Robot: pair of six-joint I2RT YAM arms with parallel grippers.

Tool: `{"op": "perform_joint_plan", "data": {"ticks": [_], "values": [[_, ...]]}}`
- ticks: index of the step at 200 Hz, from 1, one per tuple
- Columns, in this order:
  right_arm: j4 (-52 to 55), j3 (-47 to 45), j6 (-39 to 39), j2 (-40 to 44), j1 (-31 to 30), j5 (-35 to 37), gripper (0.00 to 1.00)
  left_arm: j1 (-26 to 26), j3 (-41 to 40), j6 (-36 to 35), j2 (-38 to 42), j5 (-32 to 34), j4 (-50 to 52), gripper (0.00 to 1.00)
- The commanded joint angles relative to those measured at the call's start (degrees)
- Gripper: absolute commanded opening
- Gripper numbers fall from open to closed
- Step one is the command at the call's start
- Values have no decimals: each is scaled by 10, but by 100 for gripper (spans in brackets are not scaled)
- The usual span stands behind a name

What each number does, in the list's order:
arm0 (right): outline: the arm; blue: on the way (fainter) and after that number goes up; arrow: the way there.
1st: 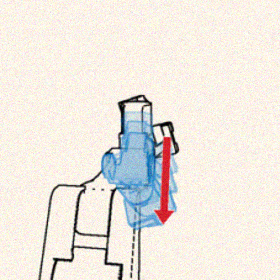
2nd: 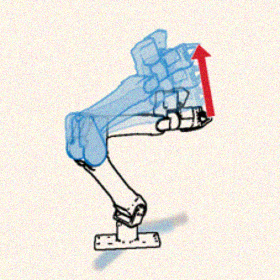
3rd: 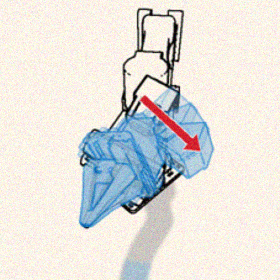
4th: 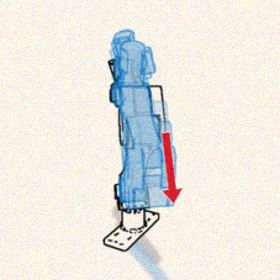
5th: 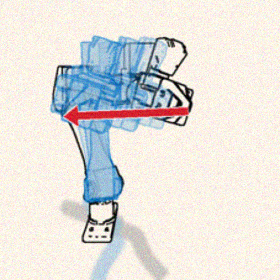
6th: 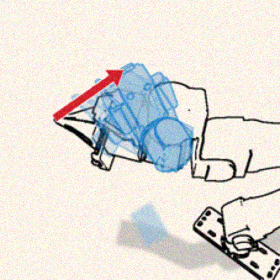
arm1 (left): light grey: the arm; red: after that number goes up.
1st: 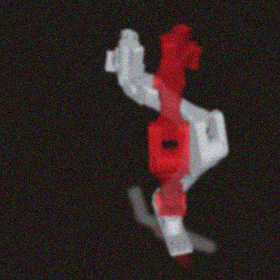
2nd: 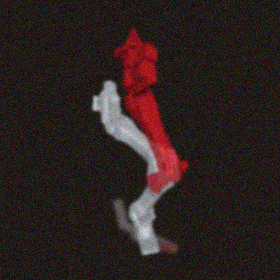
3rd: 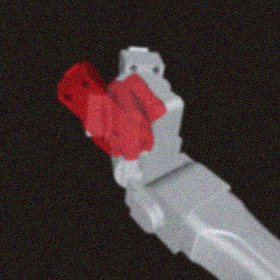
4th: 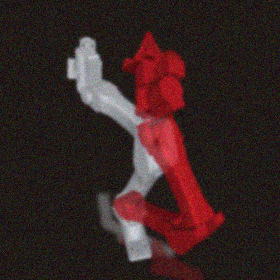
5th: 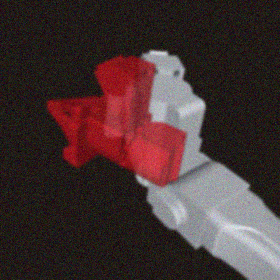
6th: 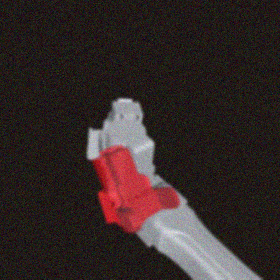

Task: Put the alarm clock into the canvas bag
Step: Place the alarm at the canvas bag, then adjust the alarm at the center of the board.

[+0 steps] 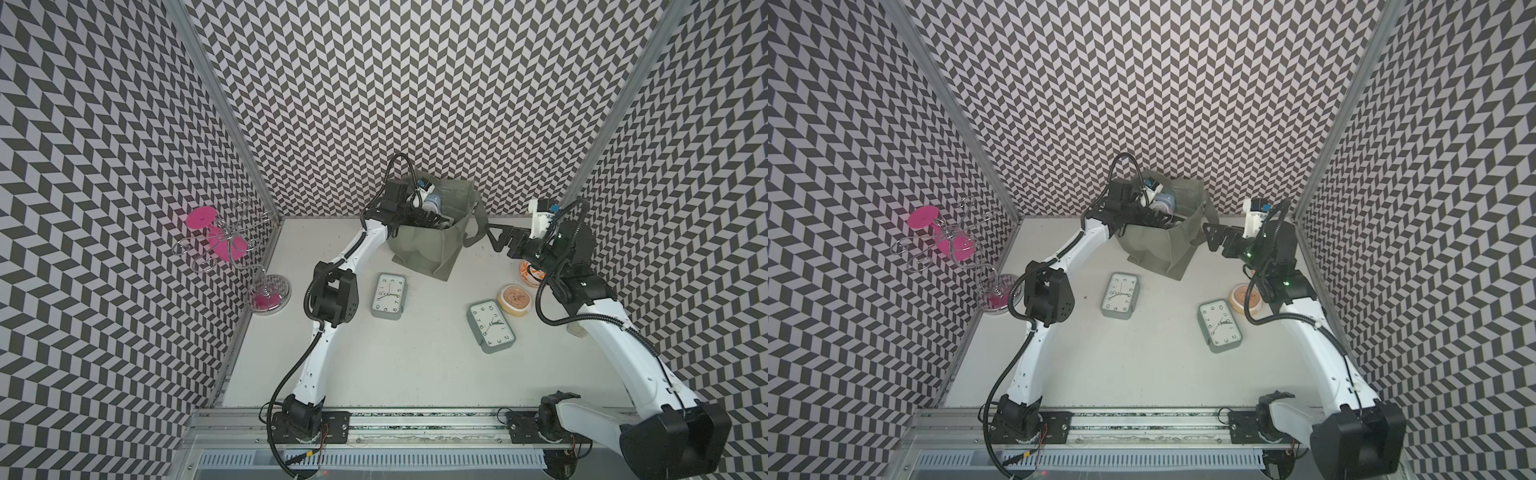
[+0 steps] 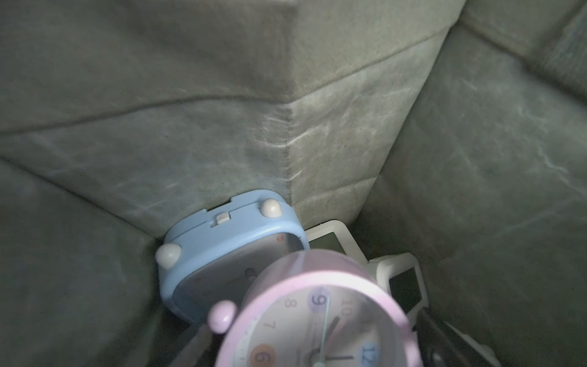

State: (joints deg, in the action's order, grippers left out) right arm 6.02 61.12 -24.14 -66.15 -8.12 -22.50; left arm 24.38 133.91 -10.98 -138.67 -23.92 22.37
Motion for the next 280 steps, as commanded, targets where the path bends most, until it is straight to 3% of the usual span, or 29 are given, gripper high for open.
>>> {"op": "perform_joint_plan", "data": {"ticks": [1,35,62,94,138,183,213,244,280], "values": [[-8,-2,11,22,1,2,99,2,14,-4,31,-6,-5,99],[0,-8,12,39,1,-2,99,2,14,13,71,-15,-10,99],[11,-15,17,62,1,-4,100,13,-26,21,147,-1,-26,99],[9,-46,24,98,0,-28,99,43,-209,44,309,80,-130,99],[6,-105,32,130,-21,-90,99,46,-441,186,499,193,-186,99],[4,-173,58,164,-86,-69,99,47,-607,269,644,325,-102,99],[-2,-204,64,167,-132,-66,99,45,-749,314,748,329,-81,99],[-5,-226,77,149,-148,-53,100,45,-845,333,766,310,-72,99],[-41,-258,50,108,-156,-87,100,45,-873,357,714,323,-68,99]]}}
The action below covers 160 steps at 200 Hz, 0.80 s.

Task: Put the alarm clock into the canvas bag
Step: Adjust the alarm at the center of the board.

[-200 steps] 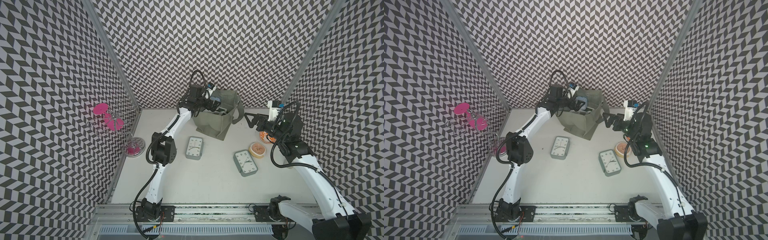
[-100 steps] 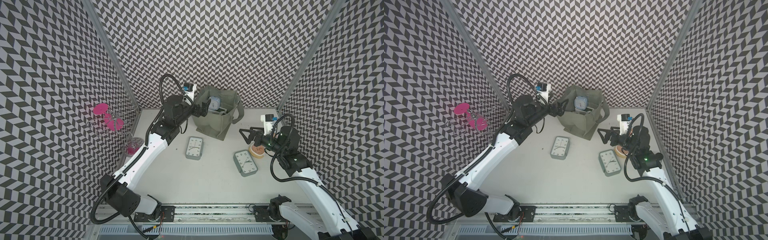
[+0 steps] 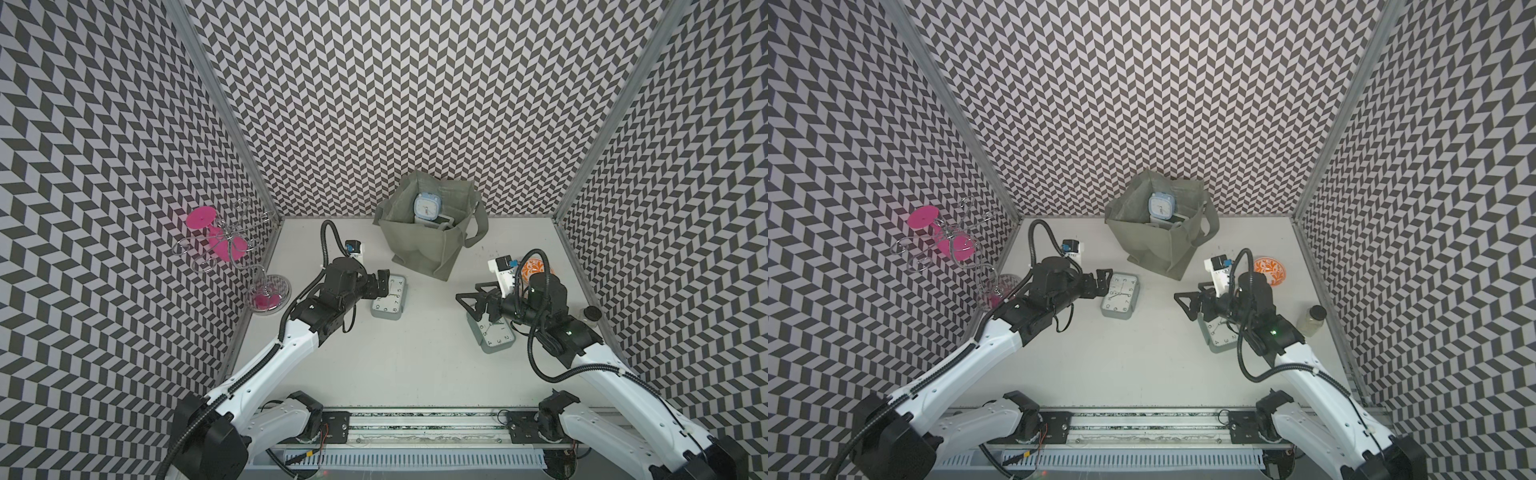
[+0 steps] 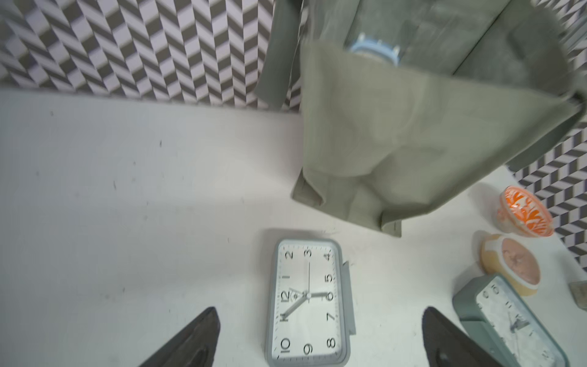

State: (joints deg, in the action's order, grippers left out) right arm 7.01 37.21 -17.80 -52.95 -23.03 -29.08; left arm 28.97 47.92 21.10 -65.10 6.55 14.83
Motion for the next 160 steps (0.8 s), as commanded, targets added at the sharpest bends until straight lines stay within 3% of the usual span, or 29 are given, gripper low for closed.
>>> {"op": "perform_joint_plan", "data": {"ticks": [1,16,34,47,95,160], "values": [[-52,-20,-15,-26,-8,-23,99,-1,-14,36,-22,20,5,99],[-89,-38,-47,-49,-11,-53,99,-11,-25,36,-40,7,-19,99],[-140,-58,-91,-83,-18,-76,99,-50,-50,35,-57,-62,-74,98],[-162,-60,-109,-111,-28,-83,97,-77,-73,32,-64,-106,-119,94],[-195,-9,-149,-241,-66,-80,84,-151,-139,46,-86,-163,-254,77],[-310,40,-251,-371,-93,-74,68,-172,-169,31,-159,-261,-372,66]]}}
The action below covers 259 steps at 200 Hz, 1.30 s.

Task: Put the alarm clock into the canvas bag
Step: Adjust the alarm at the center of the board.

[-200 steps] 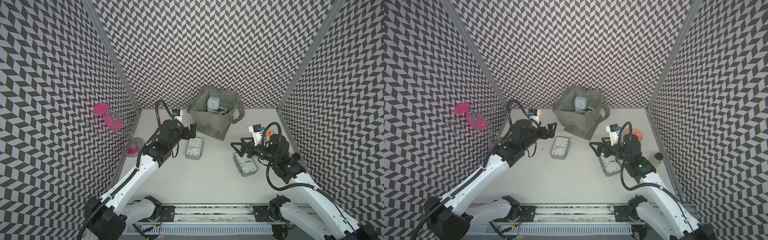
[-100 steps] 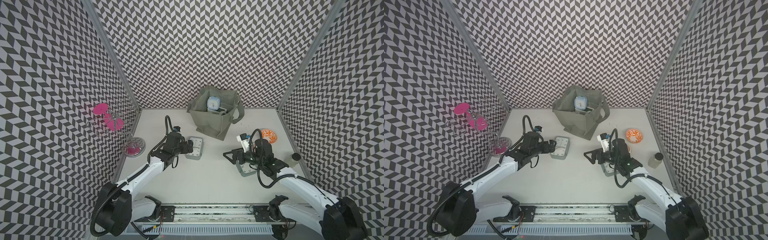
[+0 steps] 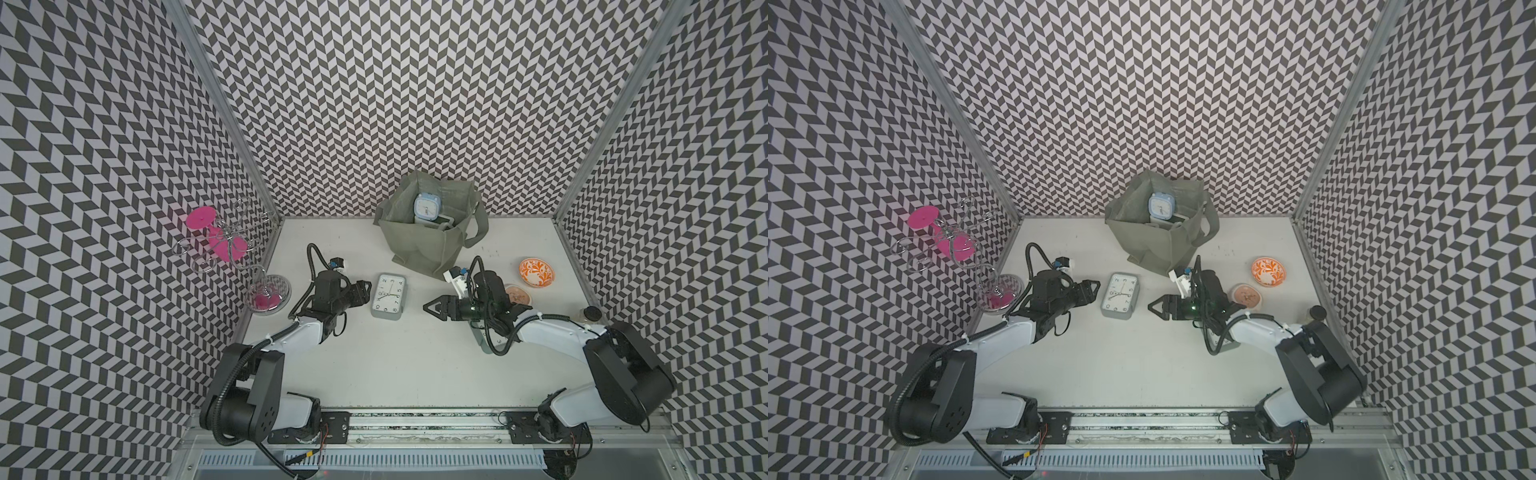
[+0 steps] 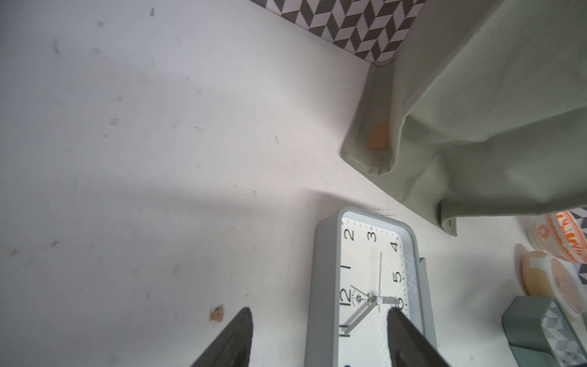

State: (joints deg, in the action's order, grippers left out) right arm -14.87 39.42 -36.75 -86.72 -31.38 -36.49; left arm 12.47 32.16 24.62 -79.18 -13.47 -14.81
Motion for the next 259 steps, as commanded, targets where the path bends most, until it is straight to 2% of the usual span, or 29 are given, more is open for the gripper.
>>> {"op": "perform_joint_plan", "data": {"ticks": [1,32,50,80,127,196,259], "values": [[-93,19,-63,-35,-9,0,68,-6,-12,-4,-19,-63,-77,66],[-150,29,-103,-88,-16,11,56,-22,-19,-5,-48,-125,-112,61],[-169,42,-116,-119,-19,8,53,-22,-24,1,-62,-153,-124,60],[-198,57,-136,-160,-22,7,46,-21,-31,8,-83,-168,-138,51],[-229,78,-166,-205,-25,6,36,-20,-23,7,-115,-178,-142,46],[-264,109,-194,-260,-26,1,28,-21,-18,9,-151,-205,-175,45],[-271,138,-204,-305,-25,3,27,-17,-4,0,-176,-215,-172,41]]}}
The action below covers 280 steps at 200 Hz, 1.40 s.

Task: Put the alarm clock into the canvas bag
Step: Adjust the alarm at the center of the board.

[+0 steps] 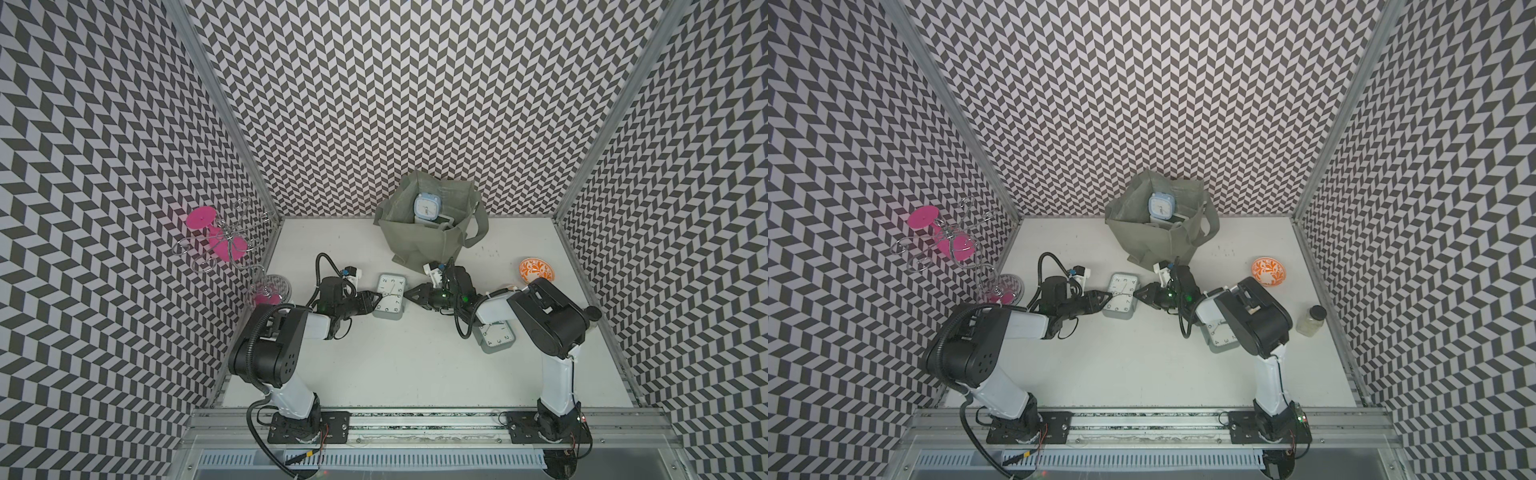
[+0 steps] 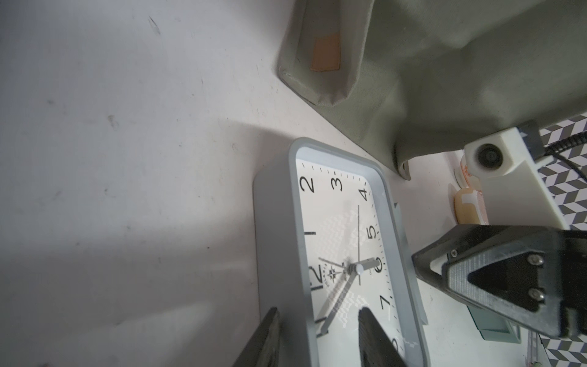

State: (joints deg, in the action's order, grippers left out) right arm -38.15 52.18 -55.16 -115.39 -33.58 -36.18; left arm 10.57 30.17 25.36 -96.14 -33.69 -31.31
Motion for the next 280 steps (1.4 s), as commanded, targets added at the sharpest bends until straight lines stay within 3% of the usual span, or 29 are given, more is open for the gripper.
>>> {"op": "perform_joint_plan", "data": {"ticks": [1,91,179,224,253,280], "values": [[-39,11,-20,-19,-3,0,27,2,17,-8,-6,-11,-6,42],[-50,27,-29,-32,-1,19,25,2,25,-15,-3,18,-13,45],[-116,3,-42,-13,-5,11,24,7,41,-25,-28,28,13,24],[-136,-24,-39,25,-12,10,23,51,42,-26,-28,33,26,16],[-116,-51,-14,74,-12,23,23,107,47,-39,-20,70,52,16],[-98,-77,5,118,-12,39,24,123,37,-30,-8,66,54,16]]}}
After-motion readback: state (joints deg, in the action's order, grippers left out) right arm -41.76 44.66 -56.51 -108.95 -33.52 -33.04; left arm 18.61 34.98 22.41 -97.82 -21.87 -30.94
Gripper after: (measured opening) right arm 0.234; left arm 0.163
